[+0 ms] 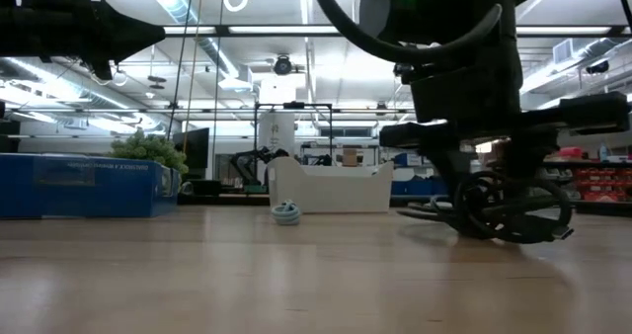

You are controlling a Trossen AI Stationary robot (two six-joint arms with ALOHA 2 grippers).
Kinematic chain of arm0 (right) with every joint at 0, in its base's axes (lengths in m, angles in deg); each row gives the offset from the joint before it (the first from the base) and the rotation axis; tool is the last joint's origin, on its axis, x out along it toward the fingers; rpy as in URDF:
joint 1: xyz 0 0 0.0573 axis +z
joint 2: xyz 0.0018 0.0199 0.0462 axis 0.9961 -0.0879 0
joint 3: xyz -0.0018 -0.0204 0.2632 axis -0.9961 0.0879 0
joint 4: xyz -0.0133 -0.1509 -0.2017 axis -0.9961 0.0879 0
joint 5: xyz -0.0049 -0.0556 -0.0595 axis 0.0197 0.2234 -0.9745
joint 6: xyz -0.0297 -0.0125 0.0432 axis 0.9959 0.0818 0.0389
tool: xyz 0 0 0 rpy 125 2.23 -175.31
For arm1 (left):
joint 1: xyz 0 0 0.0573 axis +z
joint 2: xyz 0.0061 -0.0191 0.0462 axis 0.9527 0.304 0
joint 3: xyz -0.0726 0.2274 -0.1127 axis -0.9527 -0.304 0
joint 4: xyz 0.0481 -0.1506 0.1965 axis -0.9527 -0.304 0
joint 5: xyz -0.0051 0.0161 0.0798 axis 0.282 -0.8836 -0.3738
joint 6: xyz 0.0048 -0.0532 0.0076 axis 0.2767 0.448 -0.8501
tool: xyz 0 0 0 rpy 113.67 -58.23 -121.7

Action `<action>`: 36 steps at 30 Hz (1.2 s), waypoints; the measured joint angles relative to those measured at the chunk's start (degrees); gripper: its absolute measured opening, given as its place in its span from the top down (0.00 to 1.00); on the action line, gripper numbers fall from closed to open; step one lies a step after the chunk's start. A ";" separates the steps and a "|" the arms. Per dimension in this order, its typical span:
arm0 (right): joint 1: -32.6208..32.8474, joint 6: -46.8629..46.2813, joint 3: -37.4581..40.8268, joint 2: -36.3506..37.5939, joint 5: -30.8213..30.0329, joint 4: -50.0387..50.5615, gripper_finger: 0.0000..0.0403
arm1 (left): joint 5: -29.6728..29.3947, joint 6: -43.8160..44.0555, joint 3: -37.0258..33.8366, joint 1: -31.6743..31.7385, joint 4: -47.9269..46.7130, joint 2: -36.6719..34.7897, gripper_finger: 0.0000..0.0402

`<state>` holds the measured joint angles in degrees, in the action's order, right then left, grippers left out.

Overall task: Pick and place USB-C Cables
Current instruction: Put the black USB cable into the white bin

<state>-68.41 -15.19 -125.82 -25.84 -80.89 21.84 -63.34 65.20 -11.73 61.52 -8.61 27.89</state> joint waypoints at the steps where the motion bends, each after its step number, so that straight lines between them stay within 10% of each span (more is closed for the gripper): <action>1: 0.01 0.00 0.00 0.00 0.01 -0.05 0.63 | 0.00 0.02 0.00 -0.01 -0.02 0.00 0.89; 13: -0.11 0.14 -3.57 -0.35 2.12 2.53 0.96 | 0.00 0.02 0.00 0.00 -0.02 0.00 0.89; 36: -12.95 0.11 -31.44 -0.28 0.58 14.49 0.97 | 0.00 0.02 0.00 0.01 0.00 0.00 0.89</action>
<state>-81.36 -15.08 -157.27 -26.12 -80.31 36.33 -63.34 65.22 -11.73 61.54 -8.61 27.89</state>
